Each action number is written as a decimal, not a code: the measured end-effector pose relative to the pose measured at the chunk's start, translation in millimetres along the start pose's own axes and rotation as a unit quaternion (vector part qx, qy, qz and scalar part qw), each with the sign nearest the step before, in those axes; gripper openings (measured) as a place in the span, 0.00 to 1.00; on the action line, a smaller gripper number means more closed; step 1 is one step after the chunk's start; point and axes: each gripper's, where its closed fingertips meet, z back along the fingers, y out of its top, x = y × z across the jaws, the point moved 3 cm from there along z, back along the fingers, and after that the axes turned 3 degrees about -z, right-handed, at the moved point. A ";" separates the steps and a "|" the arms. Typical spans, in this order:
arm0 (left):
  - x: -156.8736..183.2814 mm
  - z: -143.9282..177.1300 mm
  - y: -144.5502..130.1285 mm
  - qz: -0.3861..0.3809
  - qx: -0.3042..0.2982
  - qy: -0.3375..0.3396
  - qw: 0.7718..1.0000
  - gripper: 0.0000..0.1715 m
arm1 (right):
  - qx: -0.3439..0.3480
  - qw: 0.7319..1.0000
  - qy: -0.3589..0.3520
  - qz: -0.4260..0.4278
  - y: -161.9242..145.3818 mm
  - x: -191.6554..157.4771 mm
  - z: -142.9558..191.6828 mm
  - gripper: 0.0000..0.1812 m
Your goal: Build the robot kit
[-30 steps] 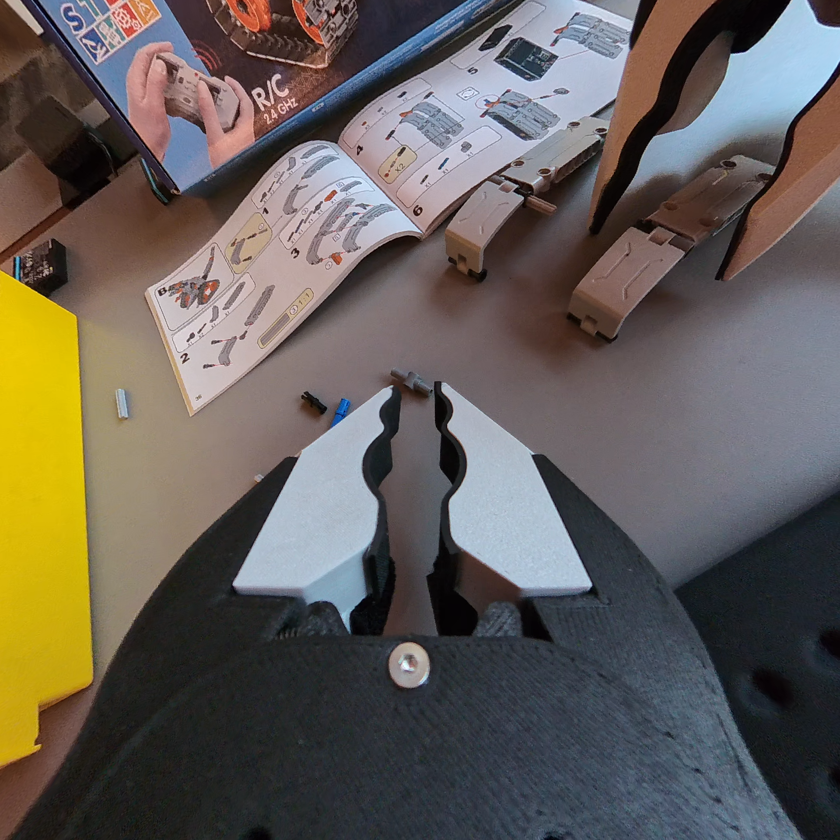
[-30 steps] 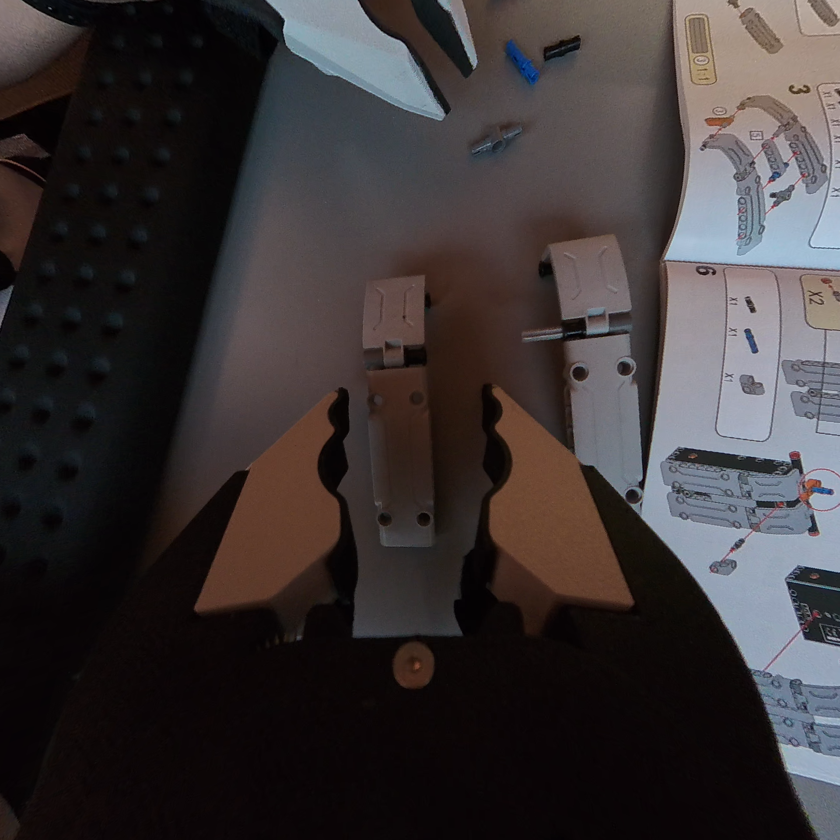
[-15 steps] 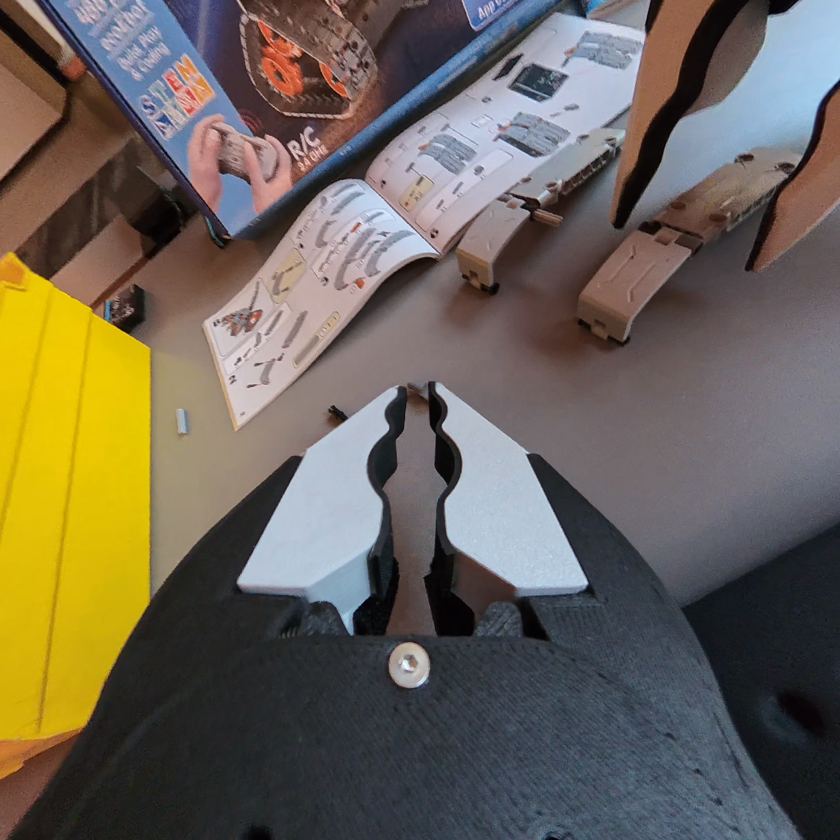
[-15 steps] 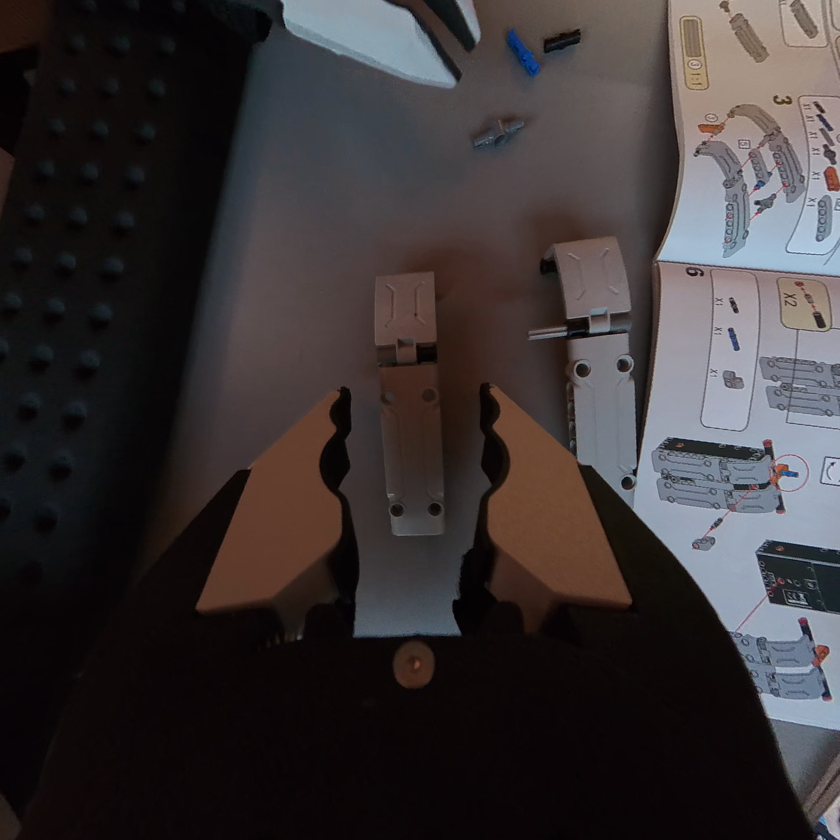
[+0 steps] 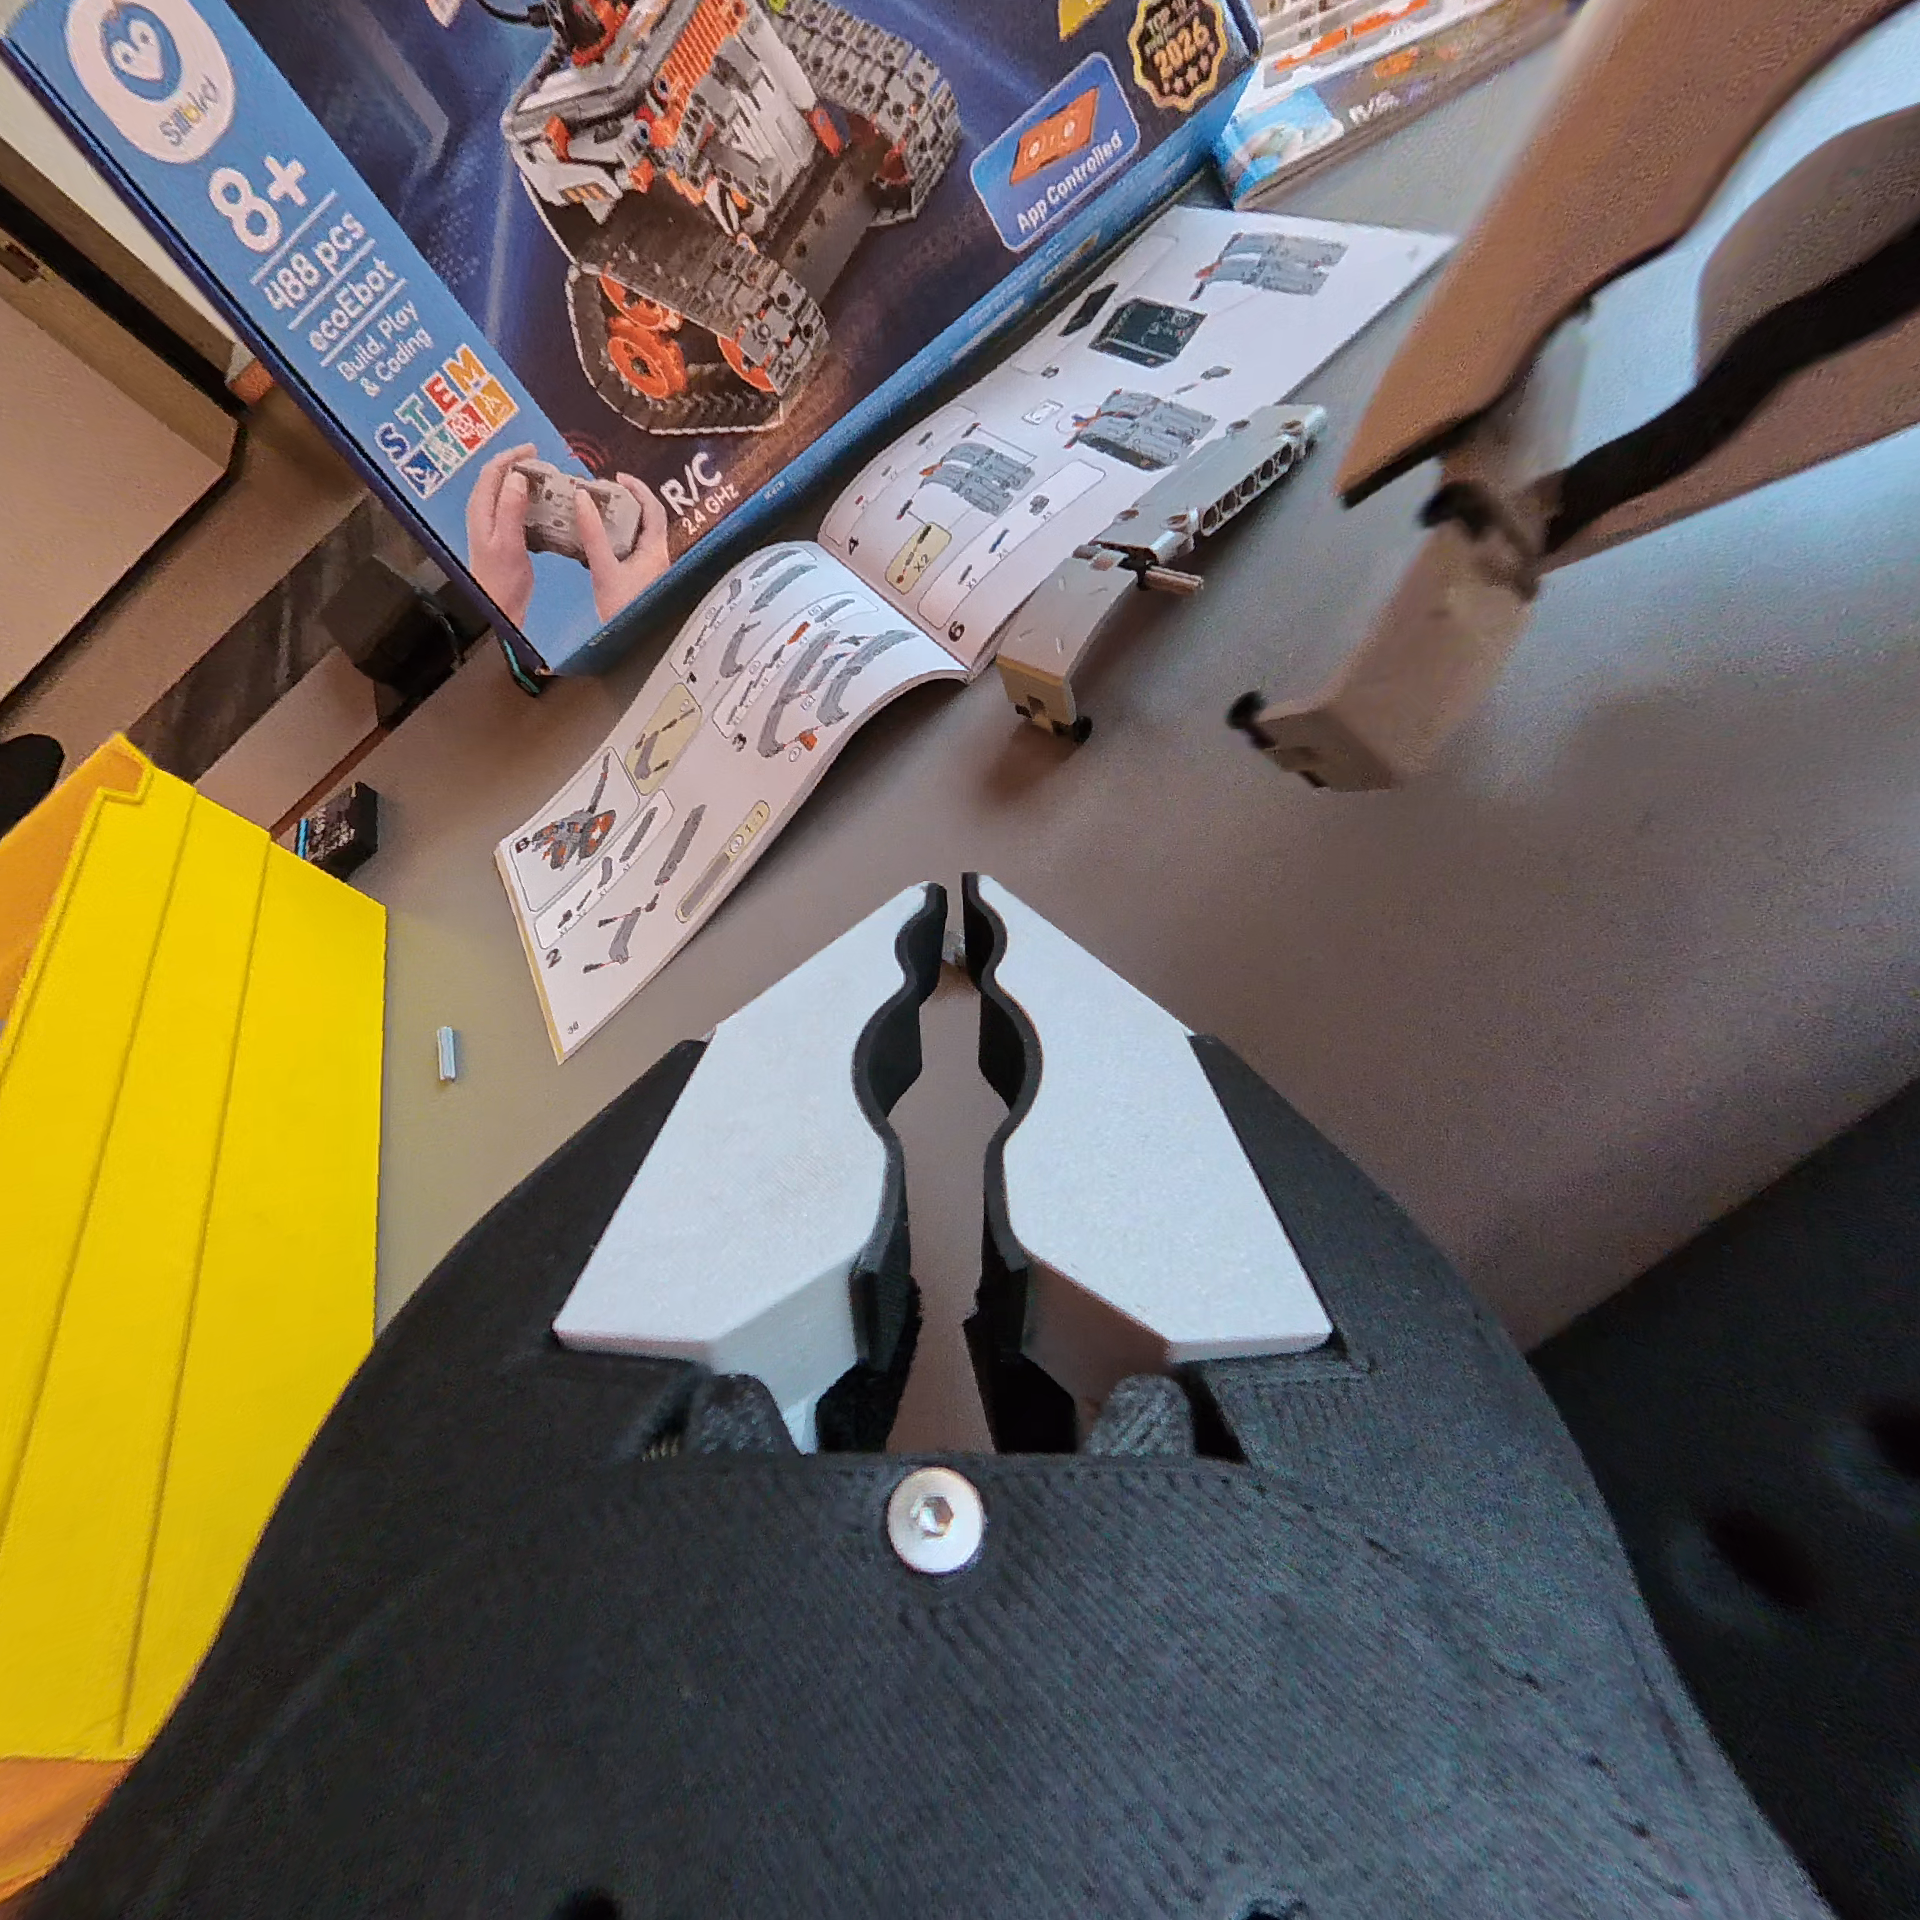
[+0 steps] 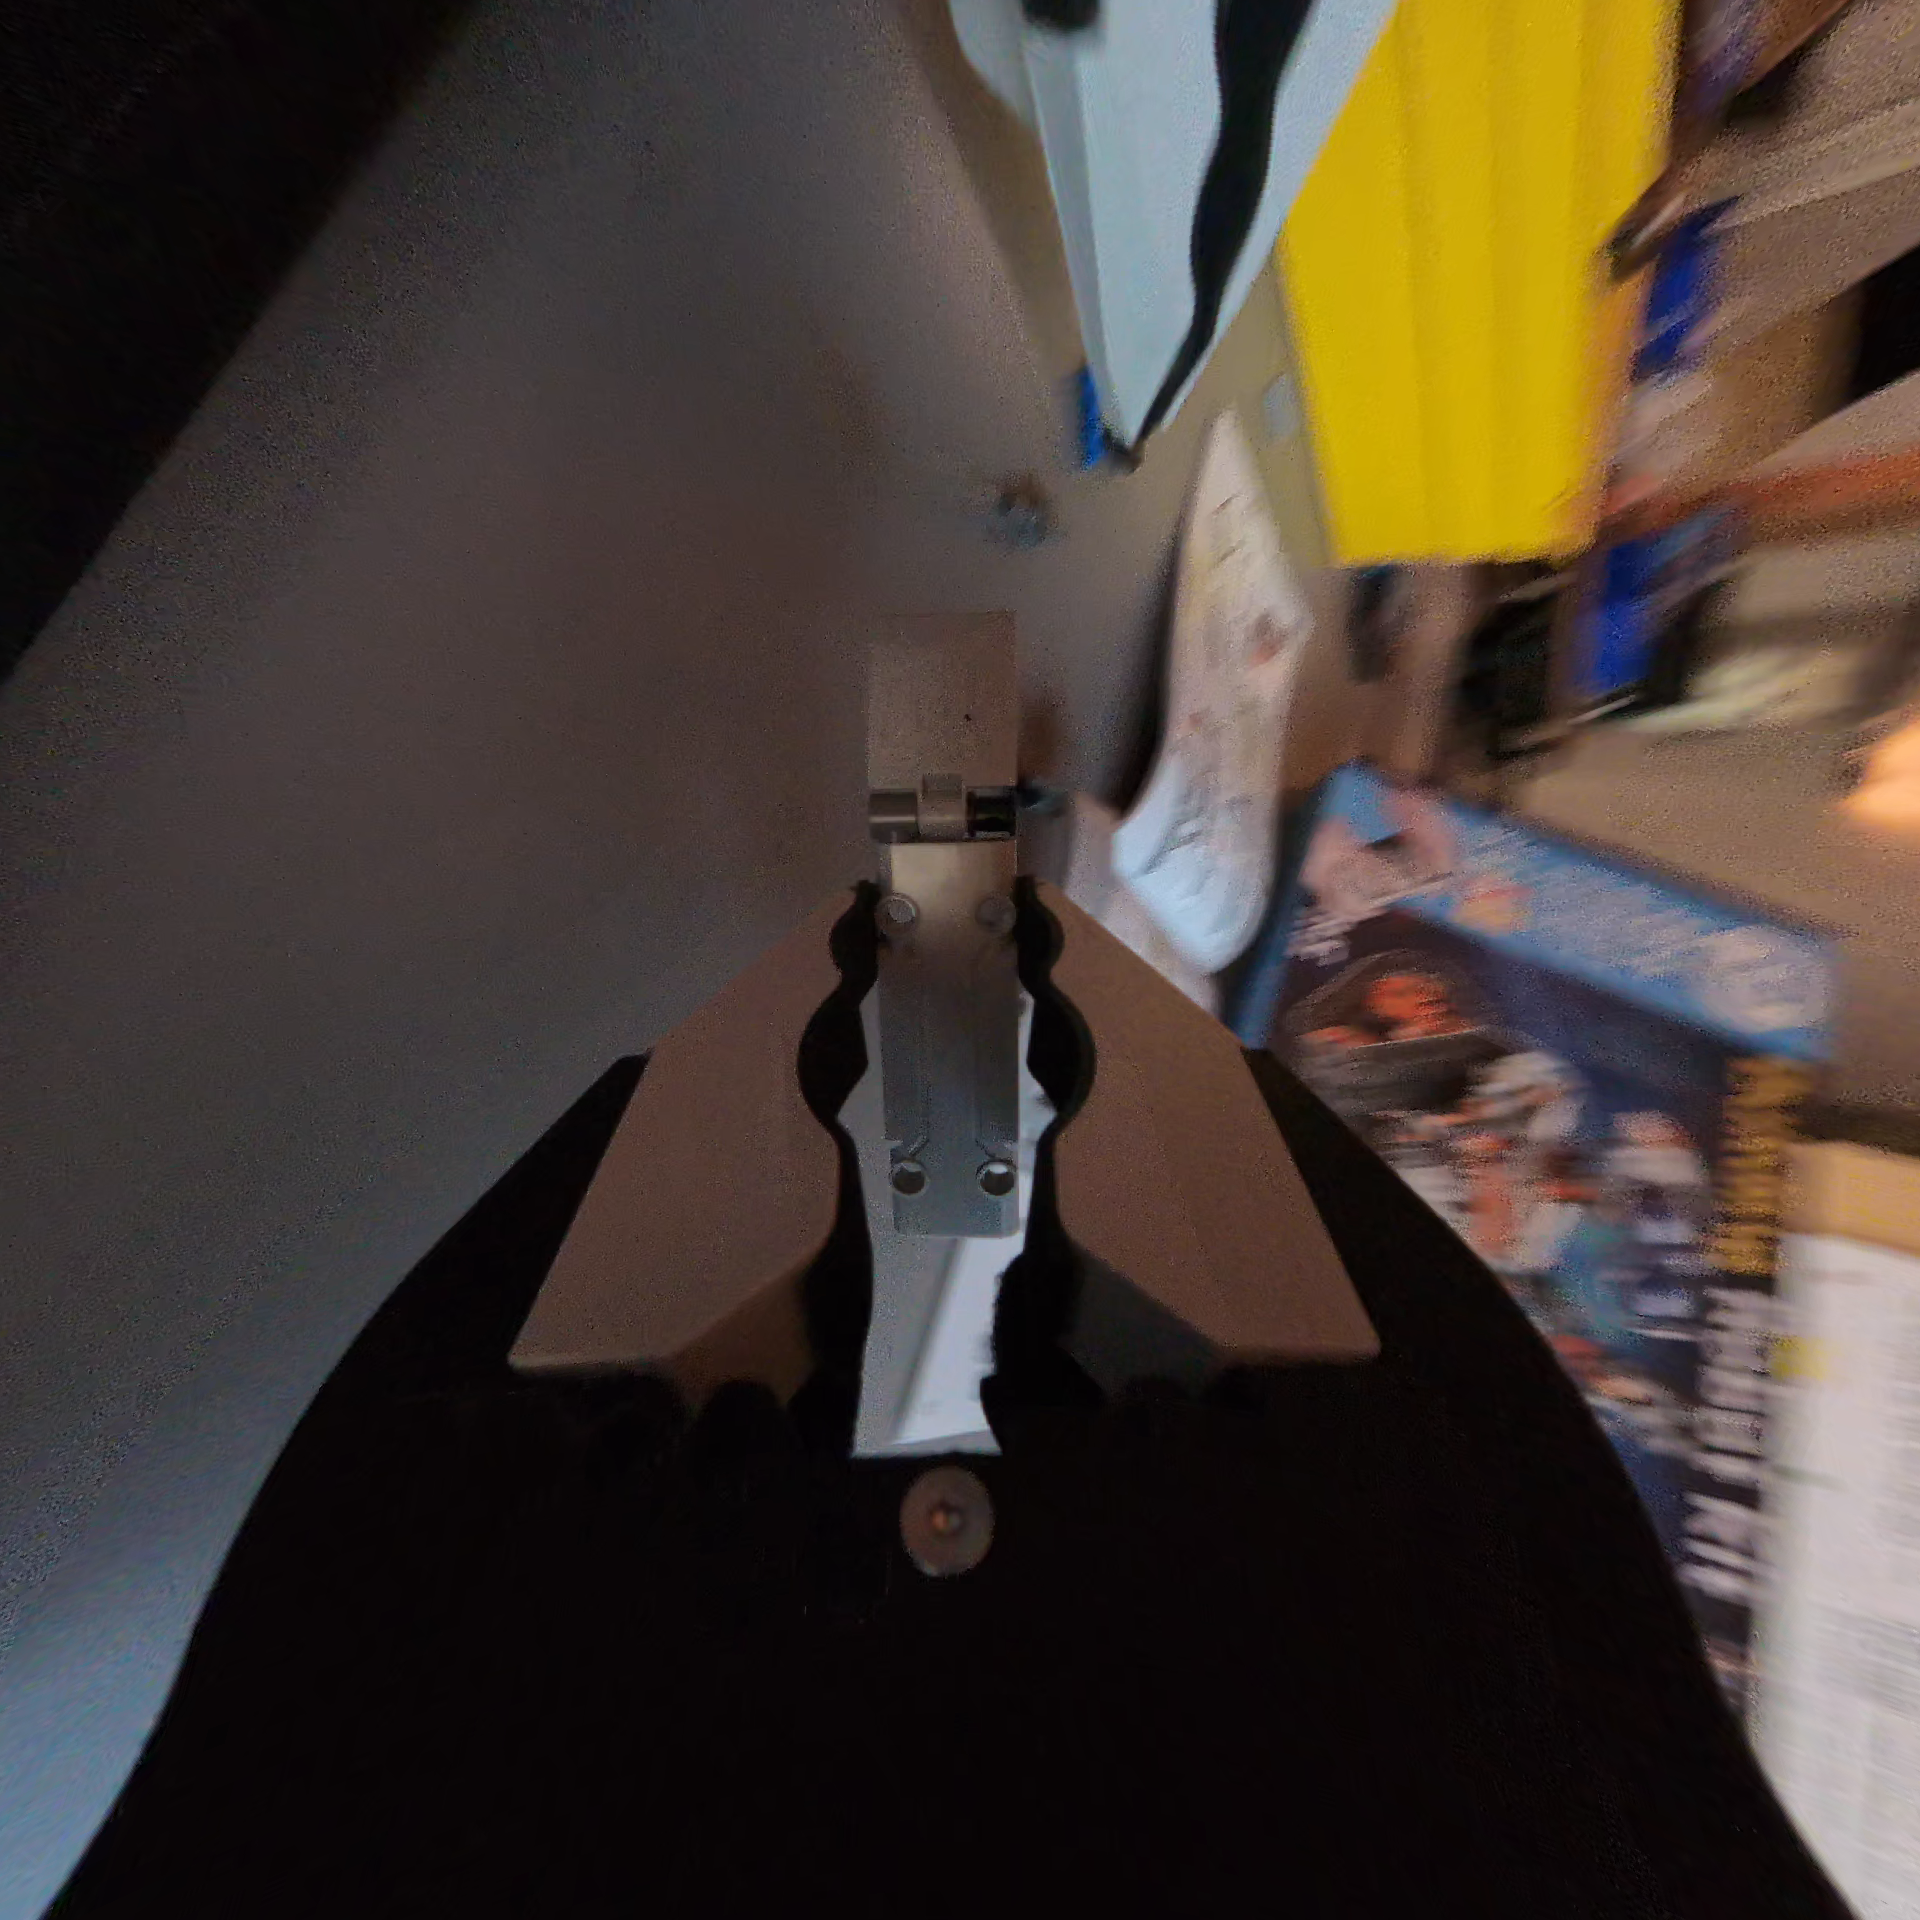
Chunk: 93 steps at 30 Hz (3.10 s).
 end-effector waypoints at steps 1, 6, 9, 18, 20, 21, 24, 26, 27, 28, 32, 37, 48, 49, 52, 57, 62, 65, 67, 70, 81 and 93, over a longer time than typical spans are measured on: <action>-1.4 0.8 1.5 0.006 0.006 0.002 1.000 0.01 | 0.013 0.997 -0.057 0.055 6.4 1.7 8.7 0.14; -14.0 6.9 6.6 0.059 0.036 0.013 0.998 0.01 | 0.022 0.972 -0.179 0.153 14.1 2.5 26.0 0.14; -18.7 10.2 8.2 0.073 0.049 0.021 0.996 0.00 | 0.054 0.957 -0.239 0.158 29.6 18.2 37.5 0.14; -21.6 10.0 7.6 0.048 0.041 0.054 0.997 0.00 | 0.083 0.948 -0.259 0.163 42.6 16.6 45.6 0.14; -23.2 10.8 7.8 0.050 0.044 0.058 0.996 0.00 | 0.084 0.948 -0.261 0.162 43.1 17.2 46.8 0.14; -24.4 11.4 7.9 0.053 0.046 0.061 0.996 0.00 | 0.084 0.946 -0.267 0.166 43.6 18.2 48.4 0.14; -27.5 12.4 7.5 0.063 0.050 0.064 0.995 0.00 | 0.086 0.942 -0.280 0.163 45.1 21.9 52.8 0.14; -27.0 11.1 6.6 0.065 0.046 0.059 0.995 0.00 | 0.082 0.944 -0.275 0.162 43.3 21.2 51.1 0.14; -26.2 10.0 6.1 0.064 0.043 0.056 0.995 0.00 | 0.080 0.950 -0.259 0.157 41.1 18.4 47.3 0.14; -25.4 9.1 5.6 0.061 0.040 0.054 0.996 0.00 | 0.082 0.967 -0.204 0.131 36.8 9.9 38.4 0.14; -22.6 6.6 4.3 0.052 0.032 0.049 0.997 0.00 | 0.077 0.973 0.109 -0.187 17.0 -30.6 9.4 0.14; -20.7 2.6 1.0 0.055 0.019 0.038 0.998 0.00 | 0.096 0.930 0.198 -0.296 7.7 -28.0 1.3 0.14; -14.3 -1.9 -1.6 0.040 0.004 0.019 0.999 0.00 | 0.061 0.879 0.332 -0.337 -12.8 -21.5 -15.7 0.15; -13.4 -2.2 -1.7 0.037 0.003 0.017 0.999 0.00 | 0.065 0.878 0.339 -0.332 -13.1 -21.1 -16.3 0.15; -11.5 -2.8 -2.0 0.028 0.000 0.017 0.999 0.00 | 0.084 0.878 0.352 -0.314 -13.6 -21.1 -18.0 0.15; -11.7 -2.5 -1.8 0.026 0.000 0.020 0.999 0.00 | 0.104 0.880 0.323 -0.333 -20.7 -18.7 -13.0 0.31; -13.1 -1.8 -1.3 0.028 0.002 0.026 0.999 0.00 | 0.168 0.891 0.186 -0.379 -40.2 5.4 5.6 0.30; -15.1 -0.9 -0.5 0.030 0.006 0.032 0.999 0.00 | 0.201 0.884 0.115 -0.406 -50.9 31.8 12.3 0.24; -16.9 0.4 0.9 0.034 0.013 0.036 0.999 0.00 | 0.225 0.869 0.102 -0.429 -54.5 42.4 17.5 0.18; -20.3 2.4 3.8 0.043 0.029 0.043 0.998 0.00 | 0.230 0.859 0.070 -0.453 -64.3 51.6 21.5 0.14; -32.9 11.0 14.2 0.071 0.098 0.077 0.990 0.03 | 0.258 0.808 -0.046 -0.527 -93.1 83.0 33.2 0.09; -51.3 22.4 15.5 0.158 0.151 0.087 0.972 0.11 | 0.193 0.815 -0.116 -0.534 -131.3 80.5 12.6 0.41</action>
